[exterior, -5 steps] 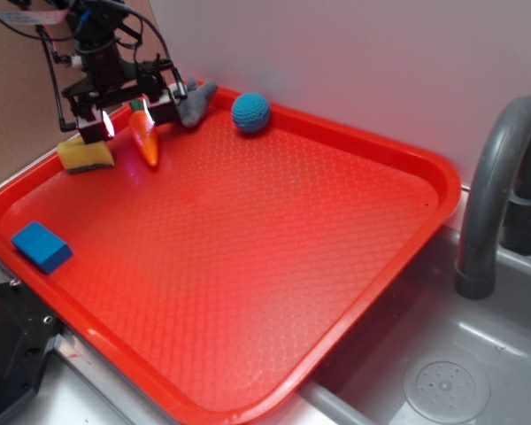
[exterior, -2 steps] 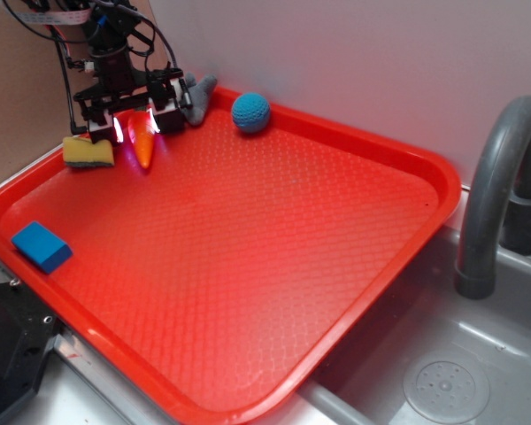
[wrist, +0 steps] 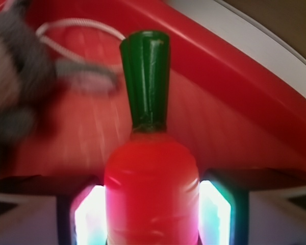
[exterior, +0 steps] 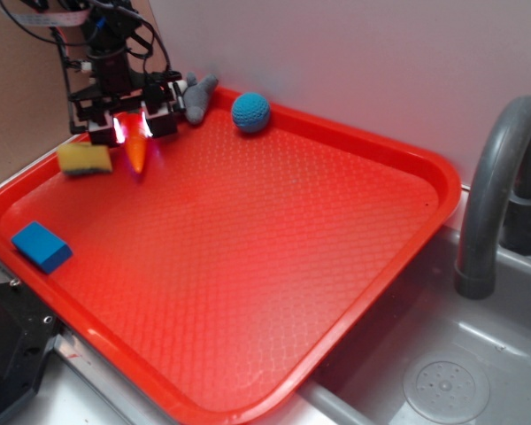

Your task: Grab the carrot.

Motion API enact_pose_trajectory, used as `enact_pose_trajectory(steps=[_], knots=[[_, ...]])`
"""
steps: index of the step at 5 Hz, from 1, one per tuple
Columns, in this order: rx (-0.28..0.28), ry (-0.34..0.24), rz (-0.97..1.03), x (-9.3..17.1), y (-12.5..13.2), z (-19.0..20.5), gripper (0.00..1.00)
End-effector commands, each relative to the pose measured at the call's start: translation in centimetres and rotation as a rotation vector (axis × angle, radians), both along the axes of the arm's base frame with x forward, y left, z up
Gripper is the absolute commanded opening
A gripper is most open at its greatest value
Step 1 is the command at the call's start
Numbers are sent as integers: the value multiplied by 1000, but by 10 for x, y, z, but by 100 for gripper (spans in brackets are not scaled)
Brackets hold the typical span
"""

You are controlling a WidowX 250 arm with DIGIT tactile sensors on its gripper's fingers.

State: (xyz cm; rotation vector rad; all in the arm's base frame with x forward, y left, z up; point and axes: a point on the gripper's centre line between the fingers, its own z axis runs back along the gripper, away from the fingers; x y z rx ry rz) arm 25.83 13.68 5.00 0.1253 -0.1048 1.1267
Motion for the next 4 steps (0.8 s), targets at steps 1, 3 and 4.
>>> enact_pose_trajectory(steps=[1,3,4], knots=[[-80,-98,132,-6,-60,123,0],[-242,-57,-168,-11,-94,164,0],[-258,-56,-229,-16,-110,174,0]])
